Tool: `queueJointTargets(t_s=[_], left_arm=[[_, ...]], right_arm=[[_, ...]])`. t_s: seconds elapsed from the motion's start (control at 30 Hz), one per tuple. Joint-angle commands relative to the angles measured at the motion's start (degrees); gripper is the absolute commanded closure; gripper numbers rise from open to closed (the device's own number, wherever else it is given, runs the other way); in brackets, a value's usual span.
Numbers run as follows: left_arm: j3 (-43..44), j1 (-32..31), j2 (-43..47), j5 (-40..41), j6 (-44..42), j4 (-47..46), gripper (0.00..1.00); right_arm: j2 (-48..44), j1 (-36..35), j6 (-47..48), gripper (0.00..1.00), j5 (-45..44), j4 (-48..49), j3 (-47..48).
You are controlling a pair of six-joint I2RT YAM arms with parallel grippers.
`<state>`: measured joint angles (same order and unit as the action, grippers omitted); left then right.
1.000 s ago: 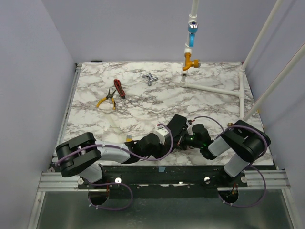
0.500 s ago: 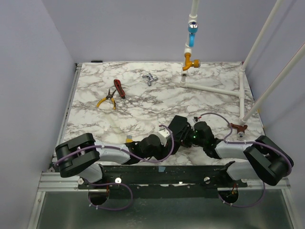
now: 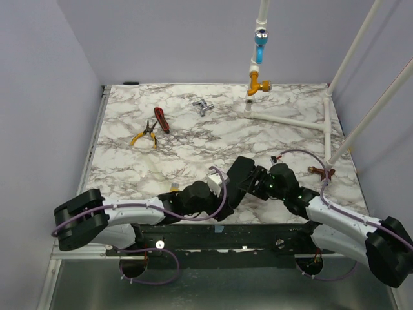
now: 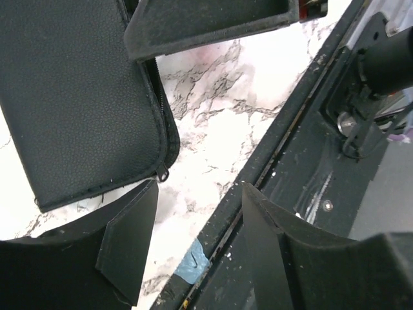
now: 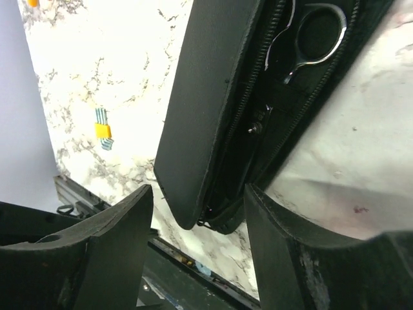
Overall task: Sort the hair-cutting tools
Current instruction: Zip the hairdressing tool bag at the center of the board.
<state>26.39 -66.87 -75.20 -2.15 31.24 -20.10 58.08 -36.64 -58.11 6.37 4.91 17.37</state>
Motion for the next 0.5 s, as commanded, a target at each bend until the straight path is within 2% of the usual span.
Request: queueJointTargets(t_s=[0.0, 0.1, 0.2, 0.33, 0.47], left_arm=[[-3.19, -0.11, 7.68, 4.26, 1.19, 5.09, 0.41], [-5.00, -0.06, 12.65, 13.78, 4.74, 7.68, 0.36], [-4.55, 1.78, 14.50, 25.60, 9.84, 10.54, 0.24], [2.99, 9.15, 7.55, 25.02, 10.53, 13.92, 0.23], [9.86, 11.60, -1.69, 24.43, 8.75, 14.22, 0.23]], right_arm=[[-4.20, 0.48, 3.21, 0.38, -7.52, -10.31, 1.59], [-3.13, 1.16, 3.69, 0.38, -12.49, -10.50, 2.76], [1.11, 2.47, 4.40, 0.38, -15.82, -8.19, 4.64], [8.60, 3.90, 5.46, 0.37, -14.91, -3.32, 7.73], [14.04, 4.28, 5.43, 0.36, -13.09, -0.60, 9.14]])
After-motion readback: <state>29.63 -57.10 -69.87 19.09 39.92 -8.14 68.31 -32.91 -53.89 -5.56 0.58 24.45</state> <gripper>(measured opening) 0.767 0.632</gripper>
